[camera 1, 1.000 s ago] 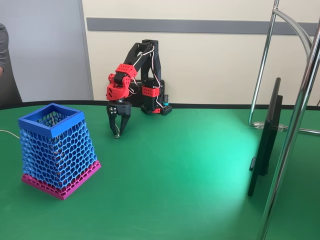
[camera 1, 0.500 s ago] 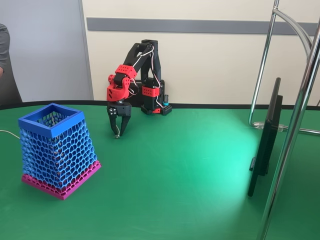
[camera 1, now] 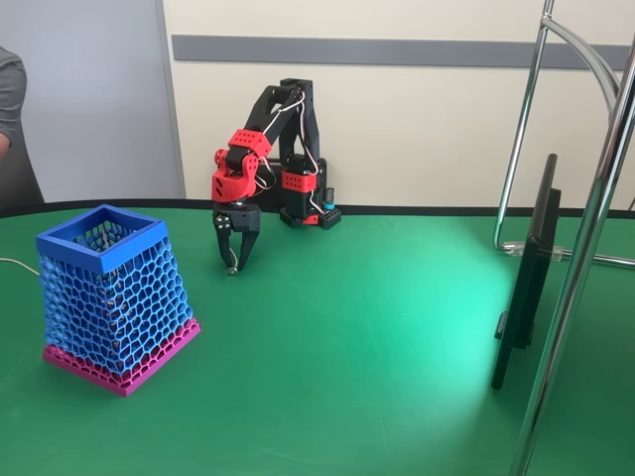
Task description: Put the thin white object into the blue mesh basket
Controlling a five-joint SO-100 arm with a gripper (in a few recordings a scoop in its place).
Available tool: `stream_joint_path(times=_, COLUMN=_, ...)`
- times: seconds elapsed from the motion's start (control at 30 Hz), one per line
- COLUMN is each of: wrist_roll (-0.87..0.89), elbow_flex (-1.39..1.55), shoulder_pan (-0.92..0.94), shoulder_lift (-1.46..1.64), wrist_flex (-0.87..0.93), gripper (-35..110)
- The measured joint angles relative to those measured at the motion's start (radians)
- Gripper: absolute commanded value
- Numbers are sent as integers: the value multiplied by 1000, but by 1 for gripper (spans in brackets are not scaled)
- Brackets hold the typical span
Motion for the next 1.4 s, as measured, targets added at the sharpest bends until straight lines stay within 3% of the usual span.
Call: stream_joint_path(times=1.4, wrist_roll=-8, elbow_flex=-94, shoulder_pan=-25, shoulder_lift=-69, wrist_flex=64, gripper=6)
